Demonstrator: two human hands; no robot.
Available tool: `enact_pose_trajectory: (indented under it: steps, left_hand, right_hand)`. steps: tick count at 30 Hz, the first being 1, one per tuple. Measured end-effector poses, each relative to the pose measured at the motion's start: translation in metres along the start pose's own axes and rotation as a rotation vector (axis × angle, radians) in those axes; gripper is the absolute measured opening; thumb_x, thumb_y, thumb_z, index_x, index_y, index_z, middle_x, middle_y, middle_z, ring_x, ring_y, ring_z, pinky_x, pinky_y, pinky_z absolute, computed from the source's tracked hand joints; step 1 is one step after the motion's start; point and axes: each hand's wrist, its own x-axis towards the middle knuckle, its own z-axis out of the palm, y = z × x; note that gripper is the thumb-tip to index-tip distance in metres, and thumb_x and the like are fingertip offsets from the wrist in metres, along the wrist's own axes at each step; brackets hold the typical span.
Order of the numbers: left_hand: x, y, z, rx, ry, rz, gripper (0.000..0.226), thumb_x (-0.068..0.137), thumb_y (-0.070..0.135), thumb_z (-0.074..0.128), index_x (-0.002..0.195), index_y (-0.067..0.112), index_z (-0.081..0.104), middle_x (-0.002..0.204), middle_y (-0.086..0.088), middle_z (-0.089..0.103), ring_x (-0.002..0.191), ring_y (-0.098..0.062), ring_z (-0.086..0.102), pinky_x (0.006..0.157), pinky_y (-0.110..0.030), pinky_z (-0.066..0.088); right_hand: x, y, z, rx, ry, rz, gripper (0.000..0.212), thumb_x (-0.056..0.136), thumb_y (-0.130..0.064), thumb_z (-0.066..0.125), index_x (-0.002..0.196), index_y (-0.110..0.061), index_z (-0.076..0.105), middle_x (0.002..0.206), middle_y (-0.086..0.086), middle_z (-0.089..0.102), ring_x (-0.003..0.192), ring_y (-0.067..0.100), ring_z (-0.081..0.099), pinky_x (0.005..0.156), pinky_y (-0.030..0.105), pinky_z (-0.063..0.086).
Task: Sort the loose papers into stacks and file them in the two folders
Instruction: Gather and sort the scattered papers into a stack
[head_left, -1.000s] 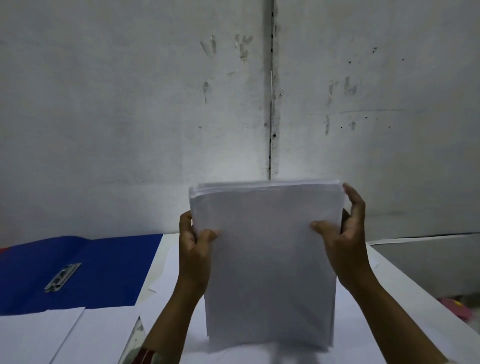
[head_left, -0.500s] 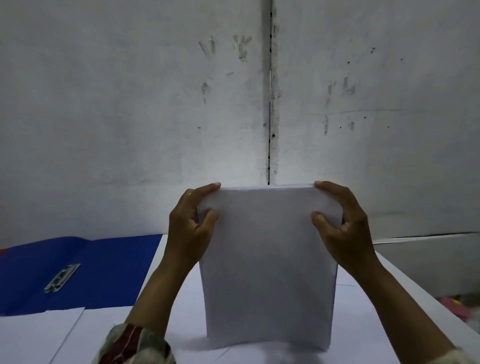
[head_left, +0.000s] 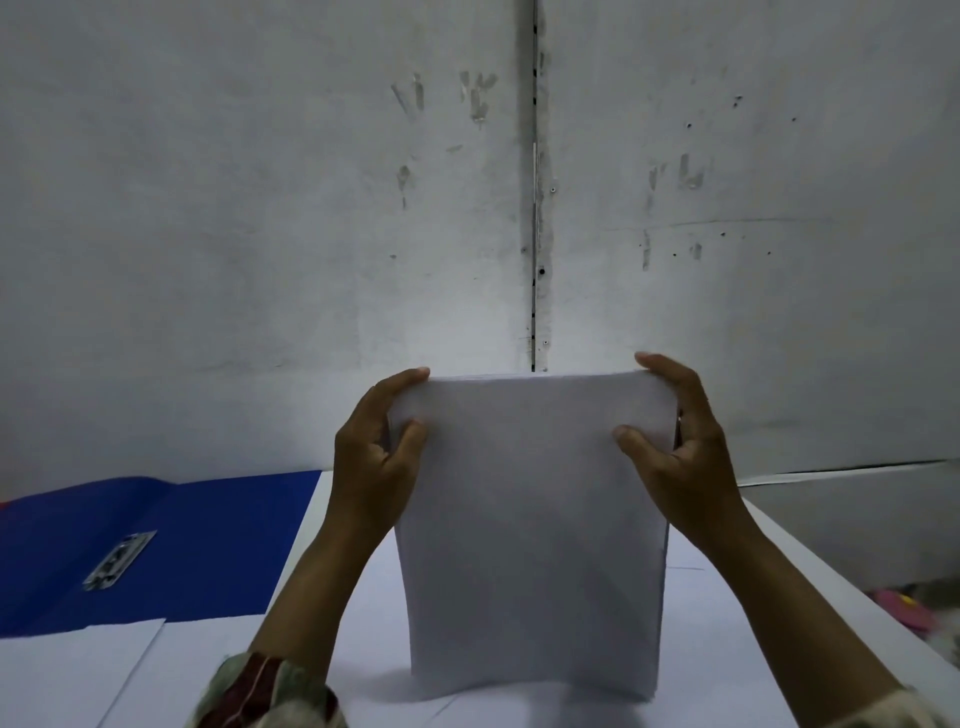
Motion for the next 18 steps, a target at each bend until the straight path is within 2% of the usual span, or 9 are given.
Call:
enact_pose_trajectory:
  steps: [1,3,4,6,10,12,14,16,18]
  left_hand:
    - [-0.002,-0.001,0.0,-0.022,-0.012,-0.028,0.049,0.075,0.021,0.046,0.122,0.034,0.044,0.122,0.001,0.054,0.096,-0.023,0.057,0.089,-0.037,0.051]
    - [-0.008,-0.003,0.002,-0.18,-0.039,-0.145,0.058,0.072,0.023,0.048,0.119,0.051,0.03,0.12,0.005,0.05,0.092,-0.019,0.057,0.074,-0.029,0.055]
    - [-0.012,-0.006,0.005,-0.265,-0.048,-0.226,0.059,0.07,0.024,0.048,0.118,0.051,0.028,0.116,0.008,0.05,0.092,-0.014,0.056,0.068,-0.021,0.054]
    - [-0.025,-0.015,0.011,-0.323,-0.064,-0.373,0.057,0.066,0.025,0.047,0.119,0.041,0.03,0.106,0.011,0.05,0.091,-0.013,0.053,0.06,-0.014,0.05]
    - [-0.046,-0.027,0.022,-0.315,-0.046,-0.521,0.048,0.069,0.024,0.049,0.115,0.027,0.036,0.1,0.005,0.05,0.089,-0.014,0.051,0.065,-0.02,0.045]
    - [-0.044,-0.024,0.024,-0.313,-0.031,-0.51,0.033,0.085,0.012,0.051,0.112,0.025,0.037,0.095,0.007,0.05,0.085,-0.011,0.051,0.064,-0.02,0.045]
    - [-0.042,-0.021,0.024,-0.313,-0.01,-0.493,0.028,0.091,0.002,0.044,0.109,0.023,0.039,0.091,0.009,0.05,0.082,-0.009,0.051,0.063,-0.021,0.045]
    - [-0.043,-0.021,0.021,-0.331,0.011,-0.488,0.027,0.085,0.011,0.051,0.107,0.022,0.039,0.09,0.009,0.05,0.081,-0.01,0.051,0.063,-0.022,0.046]
    - [-0.047,-0.025,0.019,-0.337,0.013,-0.516,0.029,0.074,0.019,0.051,0.101,0.024,0.041,0.09,0.007,0.051,0.08,-0.012,0.052,0.062,-0.024,0.046]
  right_hand:
    - [-0.002,0.001,-0.001,0.056,-0.003,0.032,0.069,0.072,-0.012,0.06,0.118,-0.052,0.03,0.106,-0.052,0.039,0.09,-0.021,0.05,0.067,0.005,0.049]
    - [-0.007,0.008,0.0,0.178,0.009,0.128,0.08,0.078,0.002,0.063,0.127,-0.048,0.026,0.109,-0.042,0.042,0.085,-0.014,0.057,0.062,0.006,0.051]
    - [-0.01,0.01,0.001,0.22,0.013,0.194,0.078,0.079,0.005,0.063,0.13,-0.041,0.028,0.108,-0.032,0.045,0.083,-0.006,0.059,0.06,0.009,0.052]
    - [-0.019,0.015,0.007,0.25,0.018,0.318,0.067,0.075,-0.004,0.067,0.128,-0.029,0.034,0.1,-0.02,0.049,0.083,0.004,0.057,0.065,0.016,0.053]
    - [-0.035,0.021,0.019,0.264,0.028,0.453,0.052,0.065,-0.02,0.061,0.112,-0.024,0.039,0.092,-0.013,0.051,0.081,0.005,0.052,0.063,0.018,0.045]
    - [-0.032,0.02,0.019,0.257,0.035,0.458,0.042,0.079,-0.009,0.065,0.11,-0.023,0.04,0.091,-0.009,0.051,0.079,0.006,0.051,0.062,0.018,0.045]
    - [-0.027,0.018,0.018,0.254,0.04,0.451,0.039,0.084,0.003,0.058,0.109,-0.021,0.041,0.089,-0.01,0.051,0.078,0.006,0.052,0.061,0.018,0.045]
    - [-0.025,0.017,0.016,0.272,0.044,0.452,0.04,0.083,0.005,0.058,0.109,-0.021,0.042,0.089,-0.011,0.053,0.077,0.007,0.054,0.057,0.016,0.047]
    - [-0.031,0.018,0.017,0.306,0.034,0.478,0.049,0.074,-0.003,0.067,0.112,-0.021,0.042,0.091,-0.009,0.054,0.079,0.008,0.055,0.057,0.017,0.048]
